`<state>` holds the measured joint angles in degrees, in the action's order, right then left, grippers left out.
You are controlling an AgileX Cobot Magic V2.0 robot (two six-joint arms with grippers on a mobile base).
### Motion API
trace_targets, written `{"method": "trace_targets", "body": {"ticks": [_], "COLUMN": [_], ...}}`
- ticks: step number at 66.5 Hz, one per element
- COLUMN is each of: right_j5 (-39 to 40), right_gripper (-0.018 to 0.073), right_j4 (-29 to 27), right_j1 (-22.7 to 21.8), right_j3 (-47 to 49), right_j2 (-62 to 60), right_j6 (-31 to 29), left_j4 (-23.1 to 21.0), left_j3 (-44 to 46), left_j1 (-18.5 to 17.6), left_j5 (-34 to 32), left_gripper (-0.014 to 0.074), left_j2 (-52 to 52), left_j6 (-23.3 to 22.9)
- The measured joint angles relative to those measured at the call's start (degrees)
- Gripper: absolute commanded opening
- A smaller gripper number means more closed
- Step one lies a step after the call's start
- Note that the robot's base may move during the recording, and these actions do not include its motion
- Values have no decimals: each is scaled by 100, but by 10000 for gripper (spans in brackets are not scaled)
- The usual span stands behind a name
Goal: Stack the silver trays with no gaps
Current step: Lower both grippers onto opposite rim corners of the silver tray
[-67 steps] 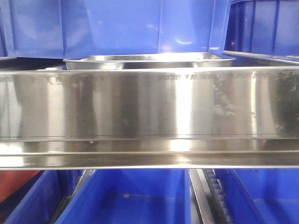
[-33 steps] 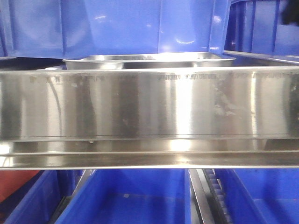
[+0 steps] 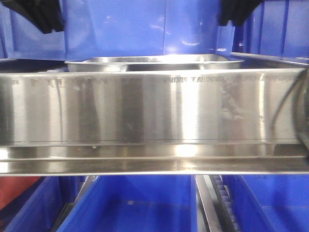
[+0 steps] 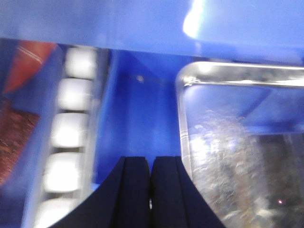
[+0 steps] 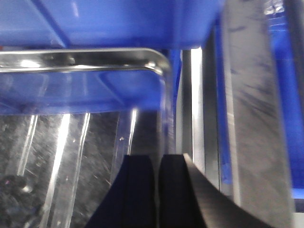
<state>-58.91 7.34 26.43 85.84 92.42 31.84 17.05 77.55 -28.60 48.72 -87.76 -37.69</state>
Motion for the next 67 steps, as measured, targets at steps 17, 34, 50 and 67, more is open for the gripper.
{"method": "trace_targets", "body": {"ticks": [17,34,50,67], "right_j5": [-136,-150,-150,-150], "right_gripper": [-1,218,207,201], "right_j4": [56,79,94,94], "right_j1": [5,5,5,-7], "right_j3": [38,38,38,25], "right_j2": [197,233,233,233], "right_j6": [24,24,24,24], "left_j4": [-22,-159,-290,-332], "left_j3": [40,44,54,54], "left_j1": [0,0,-170,-283], "left_j5": [-98,-251,-261,-261], "left_gripper": [-16,159,184,182], "left_j2": [-111,-160,-232,-540], "left_j6": [-11,-11,-11,-11]}}
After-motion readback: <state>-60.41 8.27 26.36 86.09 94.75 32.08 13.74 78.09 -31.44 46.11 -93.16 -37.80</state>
